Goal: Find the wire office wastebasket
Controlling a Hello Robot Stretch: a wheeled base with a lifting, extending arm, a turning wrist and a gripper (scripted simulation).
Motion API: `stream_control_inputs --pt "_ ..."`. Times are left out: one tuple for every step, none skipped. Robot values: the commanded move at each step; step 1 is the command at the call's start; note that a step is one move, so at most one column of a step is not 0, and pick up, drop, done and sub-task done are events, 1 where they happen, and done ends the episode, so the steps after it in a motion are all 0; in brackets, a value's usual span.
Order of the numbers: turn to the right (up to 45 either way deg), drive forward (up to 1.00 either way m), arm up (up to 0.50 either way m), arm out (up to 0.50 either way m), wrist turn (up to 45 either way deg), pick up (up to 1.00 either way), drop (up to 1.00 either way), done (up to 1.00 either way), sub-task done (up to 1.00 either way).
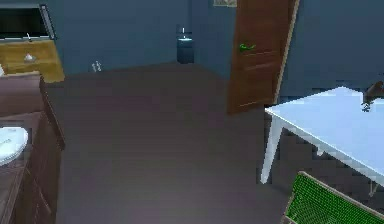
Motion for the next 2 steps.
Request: stream_control_inputs --pt "0.0 0.85 0.0 0.0 0.0 0.0 0.0 0.0 0.0" --pt "0.0 1.0 0.0 0.0 0.0 0.0 0.0 0.0 0.0"
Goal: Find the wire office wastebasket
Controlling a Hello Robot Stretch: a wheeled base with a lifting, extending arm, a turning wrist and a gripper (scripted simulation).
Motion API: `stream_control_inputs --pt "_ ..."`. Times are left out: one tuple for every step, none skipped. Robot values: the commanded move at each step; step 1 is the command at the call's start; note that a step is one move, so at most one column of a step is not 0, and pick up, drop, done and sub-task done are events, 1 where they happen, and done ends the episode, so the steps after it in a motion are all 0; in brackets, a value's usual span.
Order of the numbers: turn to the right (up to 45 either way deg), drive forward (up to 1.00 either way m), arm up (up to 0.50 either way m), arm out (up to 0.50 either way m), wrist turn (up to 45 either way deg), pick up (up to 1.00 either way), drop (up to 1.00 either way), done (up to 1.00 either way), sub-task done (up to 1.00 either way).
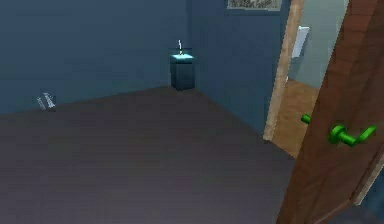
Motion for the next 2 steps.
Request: stream_control_inputs --pt "0.0 0.8 0.0 0.0 0.0 0.0 0.0 0.0 0.0" --pt "15.0 0.0 0.0 0.0 0.0 0.0 0.0 0.0 0.0"
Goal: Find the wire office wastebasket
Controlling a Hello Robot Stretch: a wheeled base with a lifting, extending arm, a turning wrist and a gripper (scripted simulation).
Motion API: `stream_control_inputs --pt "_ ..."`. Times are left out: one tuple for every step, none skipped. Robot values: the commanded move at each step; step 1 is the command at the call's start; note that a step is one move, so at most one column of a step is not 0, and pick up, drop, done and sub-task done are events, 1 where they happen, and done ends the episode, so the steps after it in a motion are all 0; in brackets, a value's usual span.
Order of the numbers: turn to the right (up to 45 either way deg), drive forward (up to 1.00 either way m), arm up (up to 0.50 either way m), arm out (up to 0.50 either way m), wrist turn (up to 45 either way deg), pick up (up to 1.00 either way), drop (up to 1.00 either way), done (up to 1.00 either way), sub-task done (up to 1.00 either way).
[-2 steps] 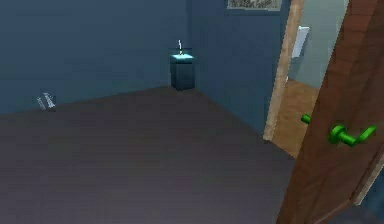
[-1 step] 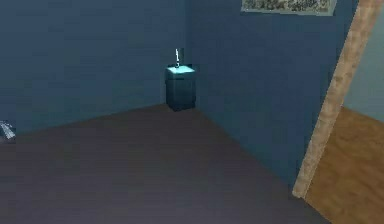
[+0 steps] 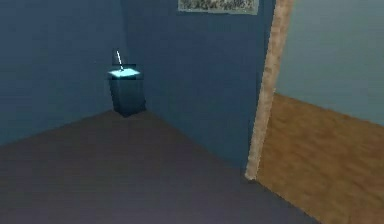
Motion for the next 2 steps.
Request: stream_control_inputs --pt "0.0 0.35 0.0 0.0 0.0 0.0 0.0 0.0 0.0" --pt "45.0 0.0 0.0 0.0 0.0 0.0 0.0 0.0 0.0"
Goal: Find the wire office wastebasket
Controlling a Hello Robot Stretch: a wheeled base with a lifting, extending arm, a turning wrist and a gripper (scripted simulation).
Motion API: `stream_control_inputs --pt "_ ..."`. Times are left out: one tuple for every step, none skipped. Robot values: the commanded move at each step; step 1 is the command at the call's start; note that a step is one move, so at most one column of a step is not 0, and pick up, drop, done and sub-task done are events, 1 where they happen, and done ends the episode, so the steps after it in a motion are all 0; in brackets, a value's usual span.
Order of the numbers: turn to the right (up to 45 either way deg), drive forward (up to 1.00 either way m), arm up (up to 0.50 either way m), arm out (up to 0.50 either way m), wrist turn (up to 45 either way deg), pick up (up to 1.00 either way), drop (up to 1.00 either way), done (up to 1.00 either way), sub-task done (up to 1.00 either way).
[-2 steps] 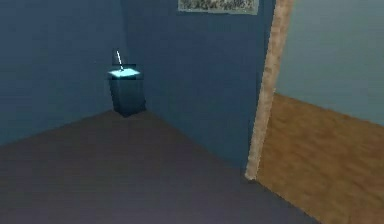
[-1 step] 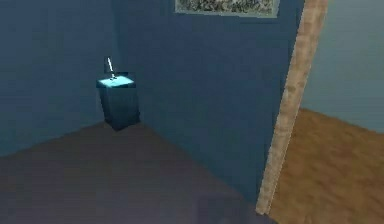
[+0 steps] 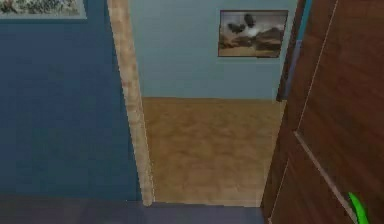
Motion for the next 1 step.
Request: stream_control_inputs --pt "0.0 1.0 0.0 0.0 0.0 0.0 0.0 0.0 0.0"
